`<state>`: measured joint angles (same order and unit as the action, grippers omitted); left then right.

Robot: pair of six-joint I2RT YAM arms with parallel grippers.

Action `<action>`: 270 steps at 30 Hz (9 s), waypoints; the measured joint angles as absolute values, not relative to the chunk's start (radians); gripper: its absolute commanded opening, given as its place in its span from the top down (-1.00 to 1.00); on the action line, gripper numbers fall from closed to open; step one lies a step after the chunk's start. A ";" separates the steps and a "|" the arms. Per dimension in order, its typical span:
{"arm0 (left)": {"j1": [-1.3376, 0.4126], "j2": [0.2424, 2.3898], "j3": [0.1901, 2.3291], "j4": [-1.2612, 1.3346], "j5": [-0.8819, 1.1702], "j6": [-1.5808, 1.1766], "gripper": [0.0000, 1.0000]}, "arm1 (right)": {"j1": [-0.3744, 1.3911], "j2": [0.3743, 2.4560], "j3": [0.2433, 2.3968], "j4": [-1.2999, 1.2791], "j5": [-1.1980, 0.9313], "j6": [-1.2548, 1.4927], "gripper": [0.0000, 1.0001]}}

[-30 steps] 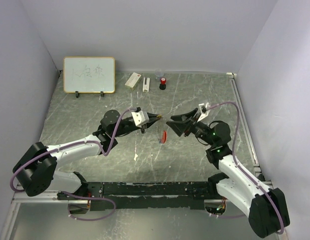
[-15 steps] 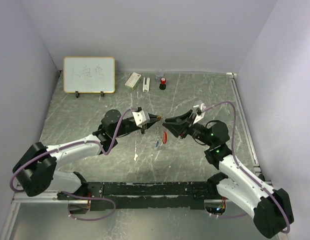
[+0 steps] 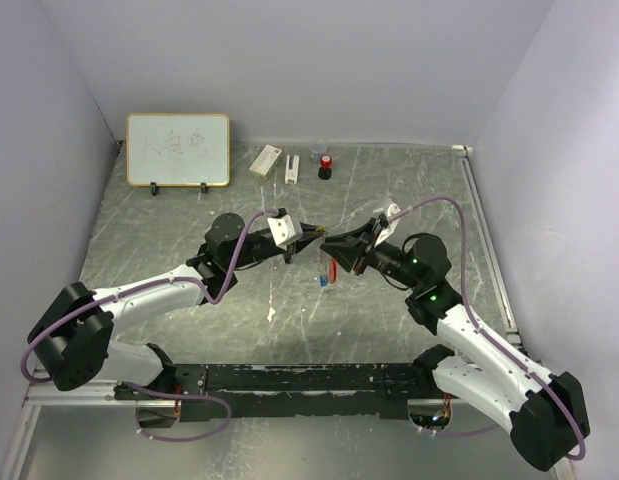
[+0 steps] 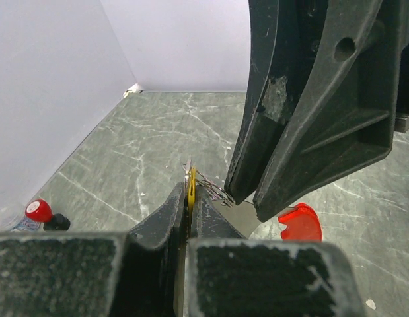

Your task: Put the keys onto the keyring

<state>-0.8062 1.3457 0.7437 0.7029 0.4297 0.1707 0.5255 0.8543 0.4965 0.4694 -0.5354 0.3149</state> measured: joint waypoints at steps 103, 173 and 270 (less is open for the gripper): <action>-0.723 1.346 0.992 0.414 0.582 0.255 0.87 | 0.838 0.714 0.634 0.020 0.208 -0.014 -0.23; -0.573 1.368 0.910 0.421 1.126 0.396 0.86 | 0.464 1.223 0.456 1.098 -0.814 0.512 0.28; -0.685 1.466 1.097 0.174 0.628 0.503 0.86 | 0.579 0.833 0.707 0.078 -0.255 0.056 0.29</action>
<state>-0.6853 1.4658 1.0966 0.1741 0.6277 0.5030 0.5789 0.8326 0.7071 0.0780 -0.2546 0.0555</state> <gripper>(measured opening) 0.097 0.374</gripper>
